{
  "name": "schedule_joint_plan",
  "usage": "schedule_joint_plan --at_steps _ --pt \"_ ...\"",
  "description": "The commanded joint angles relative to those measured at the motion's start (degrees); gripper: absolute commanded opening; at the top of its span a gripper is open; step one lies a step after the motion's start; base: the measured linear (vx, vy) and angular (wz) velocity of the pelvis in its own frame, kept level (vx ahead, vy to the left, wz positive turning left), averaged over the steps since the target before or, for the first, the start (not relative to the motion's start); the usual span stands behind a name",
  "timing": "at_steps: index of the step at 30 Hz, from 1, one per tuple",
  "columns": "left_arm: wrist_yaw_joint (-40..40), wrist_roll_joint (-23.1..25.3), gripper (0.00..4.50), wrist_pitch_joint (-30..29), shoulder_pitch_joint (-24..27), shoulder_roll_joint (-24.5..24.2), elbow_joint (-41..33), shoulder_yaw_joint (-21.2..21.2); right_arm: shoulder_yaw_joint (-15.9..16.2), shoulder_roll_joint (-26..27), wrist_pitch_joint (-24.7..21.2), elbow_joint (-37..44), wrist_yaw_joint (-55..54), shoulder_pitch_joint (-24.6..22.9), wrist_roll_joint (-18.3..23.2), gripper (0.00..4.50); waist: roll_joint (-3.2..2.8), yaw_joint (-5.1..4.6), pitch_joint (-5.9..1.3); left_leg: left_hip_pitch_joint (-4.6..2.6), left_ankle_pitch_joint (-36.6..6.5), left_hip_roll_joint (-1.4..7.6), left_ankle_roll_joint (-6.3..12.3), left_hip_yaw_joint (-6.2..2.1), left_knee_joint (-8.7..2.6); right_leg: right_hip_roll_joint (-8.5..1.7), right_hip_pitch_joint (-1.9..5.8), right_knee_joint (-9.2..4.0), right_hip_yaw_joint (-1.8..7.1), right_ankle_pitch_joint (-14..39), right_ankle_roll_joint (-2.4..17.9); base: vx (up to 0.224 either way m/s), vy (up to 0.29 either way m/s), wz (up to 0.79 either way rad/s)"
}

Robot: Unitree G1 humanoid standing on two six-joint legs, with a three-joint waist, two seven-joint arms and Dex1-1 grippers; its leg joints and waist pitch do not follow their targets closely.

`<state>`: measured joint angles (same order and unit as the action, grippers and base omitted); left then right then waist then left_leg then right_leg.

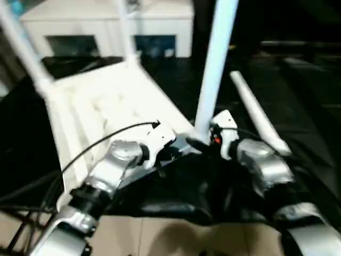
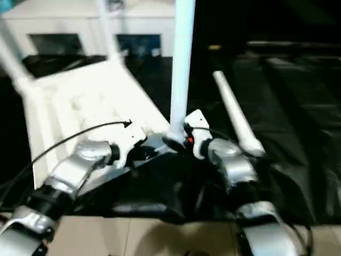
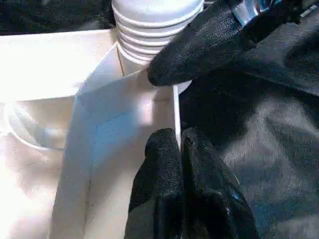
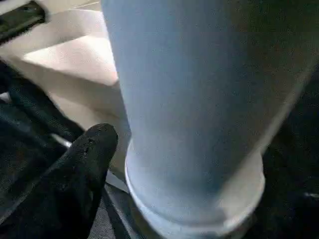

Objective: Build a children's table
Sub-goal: Rotate leg to tighten

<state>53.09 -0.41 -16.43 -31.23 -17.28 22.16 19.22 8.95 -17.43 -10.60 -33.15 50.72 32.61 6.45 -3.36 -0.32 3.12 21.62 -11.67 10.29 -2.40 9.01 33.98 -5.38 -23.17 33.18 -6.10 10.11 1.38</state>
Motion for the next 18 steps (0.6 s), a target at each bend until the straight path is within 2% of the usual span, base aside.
schedule_joint_plan --at_steps 1,2,3,4,5,6,7,8,9,11,14,15,16,18 --pt "4.9 -1.7 0.0 2.8 0.6 -0.6 -2.1 1.8 3.2 -1.5 -1.4 4.2 6.4 -1.9 0.7 3.96 0.51 0.69 -4.89 -0.64 5.8 2.54 12.4 -0.26 -2.37 -3.23 3.58 -0.94 3.16 -11.5 17.5 0.064 -0.012 0.01" --pt "6.5 -2.1 0.0 3.0 0.8 -1.3 -2.4 2.1 3.7 -2.7 -1.7 5.7 8.1 -2.5 1.1 3.96 0.44 1.28 -5.0 -0.36 8.0 2.44 14.07 -0.2 -2.1 -3.3 3.72 -0.45 3.16 -14.0 18.1 0.051 -0.012 0.03" --pt "7.8 -2.3 0.0 3.5 0.9 -1.9 -2.5 2.3 3.9 -3.4 -2.1 6.8 9.4 -3.0 1.3 3.96 0.63 1.44 -5.01 -0.39 8.4 2.49 14.65 -0.06 -2.01 -3.26 3.56 -0.47 3.22 -14.4 18.0 0.0 0.0 0.0" --pt "9.2 -2.3 0.0 4.4 1.0 -2.5 -2.5 2.6 4.3 -4.2 -2.3 7.9 10.6 -3.4 1.5 3.96 0.63 1.67 -5.07 -0.13 9.0 2.5 15.3 -0.13 -1.8 -3.22 3.58 -0.15 3.21 -14.2 17.9 0.0 0.0 0.0" --pt "10.4 -2.3 0.0 5.2 1.0 -3.1 -2.3 2.8 4.6 -5.1 -2.8 9.4 12.1 -4.0 1.7 3.96 0.61 2.18 -4.85 -0.1 7.4 2.64 15.12 0.01 -1.8 -3.29 3.26 -0.37 3.27 -11.2 17.4 0.0 0.0 0.0" --pt "11.8 -2.5 0.0 6.0 1.0 -3.7 -2.0 2.9 5.1 -5.9 -3.0 10.8 13.4 -4.5 1.9 3.96 0.53 2.72 -4.63 -0.28 4.4 2.81 14.15 0.07 -1.98 -3.31 3.16 -0.84 3.27 -6.1 16.7 0.0 0.0 0.0" --pt "12.8 -2.7 0.0 6.5 1.0 -4.1 -1.8 2.9 5.3 -6.5 -3.3 11.9 14.2 -4.9 2.0 3.96 0.53 2.88 -4.43 -0.34 2.6 2.89 13.42 0.1 -2.21 -3.22 3.14 -1.14 3.26 -3.3 16.3 0.0 0.0 0.0" --pt "13.7 -2.8 0.0 6.9 1.0 -4.5 -1.6 3.0 5.6 -7.0 -3.4 12.9 15.0 -5.4 2.2 3.96 0.5 3.04 -4.21 -0.39 -0.2 3.12 11.59 0.12 -2.55 -3.21 3.18 -1.46 3.3 1.1 15.7 0.0 0.0 0.0" --pt "14.8 -2.8 0.0 7.4 1.0 -4.9 -1.4 3.1 5.7 -7.4 -3.8 14.0 15.6 -5.8 2.5 3.96 0.44 3.12 -4.15 -0.55 -1.6 3.19 10.62 0.18 -2.72 -3.15 3.09 -1.69 3.34 3.1 15.3 0.0 0.0 0.0" --pt "15.9 -3.0 0.0 7.7 1.0 -5.1 -1.3 3.1 5.8 -7.8 -4.3 15.2 16.1 -6.4 2.8 3.96 0.38 3.28 -3.86 -1.04 -7.0 3.4 6.5 0.7 -3.27 -3.08 2.8 -2.33 3.58 8.8 14.2 0.0 0.0 0.0" --pt "17.2 -3.5 0.0 8.1 1.0 -5.4 -1.0 3.2 5.9 -8.0 -5.1 16.7 16.8 -7.1 3.2 3.96 0.52 3.15 -3.93 -0.98 -8.7 3.22 3.82 0.8 -3.47 -2.94 2.91 -2.41 3.74 9.5 13.3 0.0 0.0 0.0" --pt "17.8 -3.5 0.0 8.3 1.0 -5.5 -0.8 3.3 5.9 -8.0 -5.2 17.0 17.0 -7.3 3.3 3.96 0.42 3.23 -3.92 -1.0 -8.6 3.21 3.7 0.83 -3.47 -2.99 2.88 -2.43 3.79 9.5 13.2 0.0 0.0 0.0" --pt "18.3 -3.5 0.0 8.5 1.0 -5.6 -0.6 3.3 5.9 -8.1 -5.5 17.4 17.2 -7.5 3.4 3.7 0.48 3.22 -4.0 -1.03 -8.1 3.12 3.69 0.92 -3.36 -3.0 2.86 -2.44 3.84 8.9 13.2 0.0 0.0 0.0" --pt "18.7 -3.4 0.0 9.0 1.0 -5.7 -0.1 3.4 6.0 -8.1 -6.3 17.8 17.5 -7.9 3.8 3.63 0.5 3.36 -4.15 -0.73 -6.6 3.05 4.04 0.83 -3.27 -3.04 3.13 -2.2 3.8 7.6 13.1 0.0 0.0 0.0"
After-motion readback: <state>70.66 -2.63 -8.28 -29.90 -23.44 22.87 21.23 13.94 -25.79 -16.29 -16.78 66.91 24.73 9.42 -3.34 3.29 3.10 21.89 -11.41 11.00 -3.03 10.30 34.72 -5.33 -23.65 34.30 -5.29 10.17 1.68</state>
